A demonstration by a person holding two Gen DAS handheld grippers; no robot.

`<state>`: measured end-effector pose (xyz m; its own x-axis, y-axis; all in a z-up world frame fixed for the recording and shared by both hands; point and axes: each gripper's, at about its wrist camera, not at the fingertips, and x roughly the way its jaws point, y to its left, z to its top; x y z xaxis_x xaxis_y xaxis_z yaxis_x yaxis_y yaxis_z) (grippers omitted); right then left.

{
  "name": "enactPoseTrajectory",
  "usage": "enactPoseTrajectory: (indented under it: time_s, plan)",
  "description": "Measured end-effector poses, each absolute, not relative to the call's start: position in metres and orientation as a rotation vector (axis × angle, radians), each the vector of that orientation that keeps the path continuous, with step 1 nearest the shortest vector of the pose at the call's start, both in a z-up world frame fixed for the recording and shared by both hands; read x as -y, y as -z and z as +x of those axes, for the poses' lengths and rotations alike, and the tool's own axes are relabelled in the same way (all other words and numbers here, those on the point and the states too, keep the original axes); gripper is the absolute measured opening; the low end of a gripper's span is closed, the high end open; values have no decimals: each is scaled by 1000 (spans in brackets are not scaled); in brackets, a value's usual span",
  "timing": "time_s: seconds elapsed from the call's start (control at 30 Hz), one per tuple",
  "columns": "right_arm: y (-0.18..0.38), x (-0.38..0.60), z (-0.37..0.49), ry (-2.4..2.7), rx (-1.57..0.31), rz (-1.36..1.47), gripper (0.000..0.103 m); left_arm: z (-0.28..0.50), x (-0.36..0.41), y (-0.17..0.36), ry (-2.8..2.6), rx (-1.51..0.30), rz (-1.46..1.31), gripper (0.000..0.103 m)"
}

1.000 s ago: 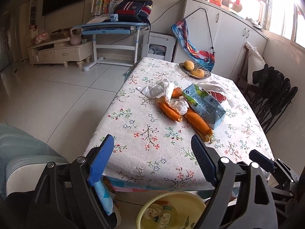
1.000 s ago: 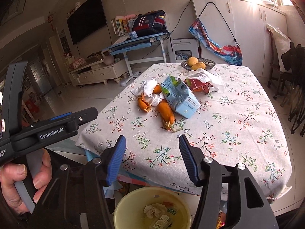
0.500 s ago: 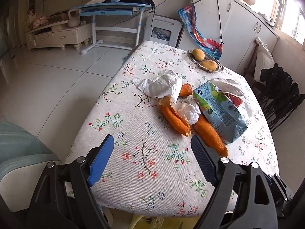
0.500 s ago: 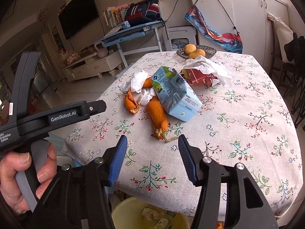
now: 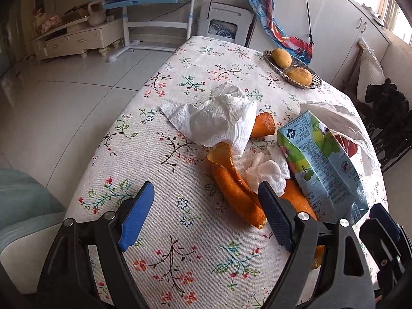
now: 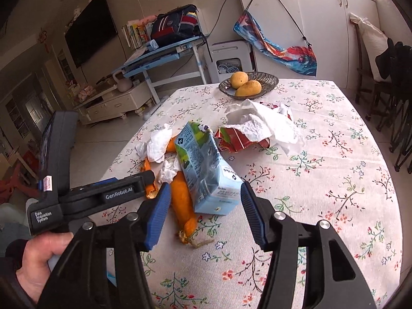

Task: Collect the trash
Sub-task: 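Move both grippers toward the carrots and juice carton on the table, then grasp the blue-green juice carton with the right gripper while the left gripper grasps an orange carrot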

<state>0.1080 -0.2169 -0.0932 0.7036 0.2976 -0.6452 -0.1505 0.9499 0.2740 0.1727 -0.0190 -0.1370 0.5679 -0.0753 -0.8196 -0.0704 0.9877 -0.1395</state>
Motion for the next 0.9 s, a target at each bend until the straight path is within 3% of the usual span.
enactPoseTrajectory:
  time_s: [0.13, 0.23, 0.33, 0.37, 0.4, 0.5, 0.9]
  plan:
    - [99, 219, 136, -283, -800, 234, 55, 176, 23, 139, 9, -959, -127, 72]
    - [107, 221, 153, -296, -840, 272, 55, 176, 24, 138, 38, -954, -111, 59]
    - [118, 218, 160, -316, -886, 292, 55, 174, 26, 136, 97, -959, -108, 41]
    - [122, 217, 161, -326, -903, 302, 47, 173, 26, 136, 121, -965, -109, 32]
    - [124, 218, 160, -339, -909, 318, 46, 172, 27, 135, 141, -972, -107, 27]
    - [120, 218, 151, -342, -903, 311, 43, 167, 29, 136, 193, -996, -81, 21]
    - [106, 236, 87, -269, -927, 206, 43, 128, 22, 129, 300, -1074, 34, 19]
